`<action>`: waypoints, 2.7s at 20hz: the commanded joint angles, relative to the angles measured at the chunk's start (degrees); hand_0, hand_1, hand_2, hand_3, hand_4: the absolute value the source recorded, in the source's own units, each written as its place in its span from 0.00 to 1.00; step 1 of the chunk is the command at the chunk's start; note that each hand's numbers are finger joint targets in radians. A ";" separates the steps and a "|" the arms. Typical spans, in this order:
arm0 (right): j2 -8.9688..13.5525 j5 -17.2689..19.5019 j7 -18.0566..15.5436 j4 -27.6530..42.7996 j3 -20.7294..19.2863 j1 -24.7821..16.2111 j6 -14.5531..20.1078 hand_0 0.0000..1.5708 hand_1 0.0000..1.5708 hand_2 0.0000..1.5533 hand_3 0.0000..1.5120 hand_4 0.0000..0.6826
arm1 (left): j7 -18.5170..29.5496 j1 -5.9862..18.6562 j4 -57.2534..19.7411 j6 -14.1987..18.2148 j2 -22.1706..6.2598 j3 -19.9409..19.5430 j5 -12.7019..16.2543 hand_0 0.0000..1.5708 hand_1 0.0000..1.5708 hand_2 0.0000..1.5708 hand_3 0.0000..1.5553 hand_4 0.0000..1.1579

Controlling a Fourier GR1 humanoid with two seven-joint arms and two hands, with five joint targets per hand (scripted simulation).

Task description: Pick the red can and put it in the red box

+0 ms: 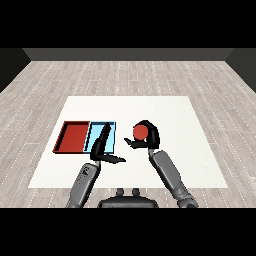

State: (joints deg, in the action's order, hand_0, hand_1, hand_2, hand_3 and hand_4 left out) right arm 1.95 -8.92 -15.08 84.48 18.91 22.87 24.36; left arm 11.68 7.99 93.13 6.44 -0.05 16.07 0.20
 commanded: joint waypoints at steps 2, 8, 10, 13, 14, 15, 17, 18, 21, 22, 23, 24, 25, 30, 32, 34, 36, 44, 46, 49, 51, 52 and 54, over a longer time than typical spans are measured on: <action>-0.64 2.17 0.76 3.53 -0.82 -2.31 -3.22 0.92 0.92 0.92 0.92 0.89 | -2.63 3.62 -3.61 2.32 0.05 1.63 0.15 0.00 0.00 0.00 0.00 0.00; -1.91 3.47 3.20 8.10 5.30 -3.00 3.37 0.92 0.92 0.93 0.92 0.93 | -0.99 1.62 -5.90 4.00 0.05 5.90 1.35 0.00 0.00 0.00 0.00 0.00; -1.93 4.34 3.04 8.09 2.23 -2.53 -0.29 0.92 0.92 0.93 0.92 0.95 | 4.76 6.14 -14.95 6.31 0.05 5.57 3.87 0.00 0.00 0.00 0.00 0.00; -1.93 2.31 -0.11 5.42 3.32 -2.54 0.02 0.93 0.93 0.93 0.92 0.96 | 2.89 3.24 -12.18 5.77 0.05 7.47 4.58 0.00 0.00 0.00 0.00 0.00; -1.93 4.66 1.54 9.08 2.72 -4.66 -2.09 0.94 0.94 0.93 0.92 0.96 | 6.66 1.83 -14.68 3.60 0.05 5.11 3.56 0.00 0.00 0.00 0.00 0.00; -1.94 2.46 -1.32 4.77 1.45 -2.19 -2.30 0.93 0.93 0.93 0.92 0.96 | 1.78 2.74 -10.65 4.30 0.05 6.09 4.30 0.00 0.00 0.00 0.00 0.00; -1.94 1.76 -2.25 1.85 3.95 -0.60 -0.31 0.93 0.93 0.92 0.92 0.96 | 2.47 5.26 -13.86 9.23 0.05 10.69 5.66 0.00 0.00 0.00 0.00 0.00; -1.43 1.45 -4.94 4.13 -1.12 -5.97 -6.53 0.93 0.93 0.92 0.92 0.96 | 4.29 8.87 -18.59 9.36 0.05 9.19 7.89 0.00 0.00 0.00 0.00 0.00; -1.94 0.47 -3.27 2.95 5.12 -0.55 0.78 0.93 0.93 0.92 0.92 0.97 | 2.19 5.40 -13.18 3.38 0.05 5.57 7.69 0.00 0.00 0.00 0.00 0.00; -1.94 1.25 -3.53 3.71 2.51 -2.20 -3.40 0.94 0.94 0.92 0.92 0.97 | 4.00 7.22 -17.30 8.63 0.05 9.73 8.72 0.00 0.00 0.00 0.00 0.00; -1.94 3.23 1.58 7.25 4.70 -0.88 0.00 0.94 0.94 0.93 0.92 0.99 | 1.29 6.77 -14.24 8.31 0.05 10.05 8.30 0.00 0.00 0.00 0.00 0.00; -1.94 0.98 -3.50 2.51 5.74 -2.12 0.25 0.94 0.94 0.93 0.92 0.99 | 1.14 9.44 -15.19 9.19 0.05 9.84 10.12 0.00 0.00 0.00 0.00 0.00; -1.94 -0.04 -4.04 3.08 6.75 -1.92 1.66 0.93 0.93 0.93 0.92 0.98 | 4.13 6.27 -15.83 10.95 0.05 12.94 10.39 0.00 0.00 0.00 0.00 0.00; -1.94 -3.27 -2.28 4.20 7.97 -1.03 0.91 0.94 0.94 0.92 0.93 0.94 | 4.40 10.79 -18.97 6.62 0.05 7.37 11.59 0.00 0.00 0.00 0.00 0.00; -1.94 -3.01 -2.16 4.95 9.32 -0.35 2.79 0.95 0.95 0.93 0.93 0.94 | 4.67 11.64 -19.71 9.42 0.05 10.99 12.59 0.00 0.00 0.00 0.00 0.00; -1.94 -2.75 -7.41 4.23 11.90 -5.37 2.79 0.96 0.96 0.94 0.94 0.97 | 3.37 9.61 -16.91 10.05 0.05 12.99 13.86 0.00 0.00 0.00 0.00 0.00; -1.94 -7.34 -9.11 -0.12 14.90 2.10 8.65 0.96 0.96 0.93 0.94 0.96 | 7.25 14.45 -24.21 12.12 0.05 13.88 17.21 0.00 0.00 0.00 0.00 0.00; -1.92 -5.87 -2.83 1.08 11.35 4.64 5.69 0.97 0.97 0.94 0.93 0.95 | 3.19 11.60 -18.28 6.63 -0.14 11.17 14.90 0.00 0.00 0.00 0.00 0.00; -1.92 -5.19 -6.85 2.04 14.19 0.28 7.04 0.96 0.96 0.94 0.93 0.93 | 5.56 13.14 -21.31 13.10 0.01 13.08 17.52 0.00 0.00 0.00 0.00 0.00; -1.93 -7.16 -7.18 -3.38 13.18 5.89 6.96 0.98 0.98 0.94 0.93 0.95 | 8.35 12.47 -22.02 21.89 0.03 15.08 20.61 0.24 0.24 0.46 0.36 0.79; -1.93 -7.69 -5.08 1.10 14.70 4.34 8.33 0.97 0.97 0.94 0.92 0.96 | 5.21 14.66 -20.95 26.64 0.03 16.82 22.38 1.00 1.00 1.00 0.98 0.98; -1.93 -6.37 -4.80 0.81 13.68 3.74 7.63 0.96 0.96 0.94 0.92 0.95 | 4.25 16.71 -22.68 27.08 0.02 16.99 22.36 1.00 1.00 1.00 0.96 0.97; -1.92 -4.16 -4.90 2.70 11.17 0.01 4.22 0.95 0.95 0.93 0.92 0.96 | 6.19 13.68 -21.88 25.00 0.01 15.88 20.45 1.00 1.00 0.99 0.95 0.97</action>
State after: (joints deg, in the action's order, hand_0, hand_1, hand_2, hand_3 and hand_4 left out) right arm 0.52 -14.51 -20.44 85.67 31.96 24.99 31.18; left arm 18.30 20.56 72.28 28.43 -0.63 31.46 19.99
